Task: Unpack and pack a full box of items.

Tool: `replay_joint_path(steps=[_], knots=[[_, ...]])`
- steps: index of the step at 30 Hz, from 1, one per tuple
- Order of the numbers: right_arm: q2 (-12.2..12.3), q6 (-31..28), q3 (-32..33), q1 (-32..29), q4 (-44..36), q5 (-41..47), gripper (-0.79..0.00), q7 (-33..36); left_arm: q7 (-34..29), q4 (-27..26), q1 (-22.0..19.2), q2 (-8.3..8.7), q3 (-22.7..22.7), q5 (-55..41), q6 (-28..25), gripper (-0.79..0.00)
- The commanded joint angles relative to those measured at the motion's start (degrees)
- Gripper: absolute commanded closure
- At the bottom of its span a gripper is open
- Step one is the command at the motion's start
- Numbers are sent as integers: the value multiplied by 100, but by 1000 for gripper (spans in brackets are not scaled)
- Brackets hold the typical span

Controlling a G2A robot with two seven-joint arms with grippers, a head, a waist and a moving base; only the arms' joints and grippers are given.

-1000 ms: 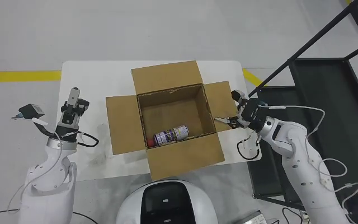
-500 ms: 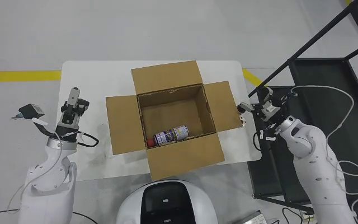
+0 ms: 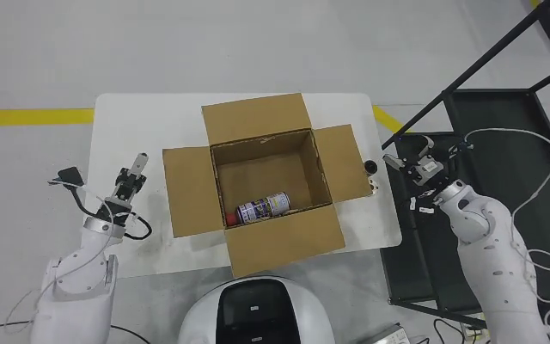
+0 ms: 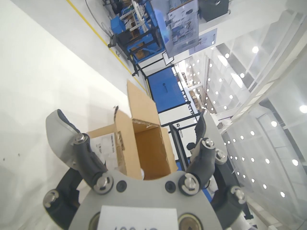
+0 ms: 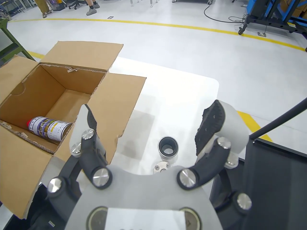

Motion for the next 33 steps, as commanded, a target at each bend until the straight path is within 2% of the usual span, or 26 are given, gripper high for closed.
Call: replay_joint_path(steps=[1, 4, 10, 11, 13, 21, 33], knots=[[5, -32, 37, -14, 17, 14, -785, -5, -457, 85, -13, 28, 9, -47, 167, -785], [11, -58, 86, -38, 29, 19, -785, -26, -988, 133, -71, 65, 18, -135, 349, -785], [17, -85, 161, -124, 1, 15, -785, -70, -1616, 175, -270, 102, 102, -636, 502, -785], [17, -87, 170, -138, -2, 13, -785, -76, -1690, 172, -296, 108, 109, -709, 561, -563], [17, -88, 184, -164, -8, 17, -785, -93, -1800, 166, -330, 118, 128, -810, 688, 0], [10, -90, 182, -255, -75, 3, -785, -132, -2016, 160, -352, 163, 182, -918, 1046, 0], [-16, -84, 40, -274, -140, 4, -785, -158, -2078, 159, -386, 198, 162, -1656, 1371, 0]])
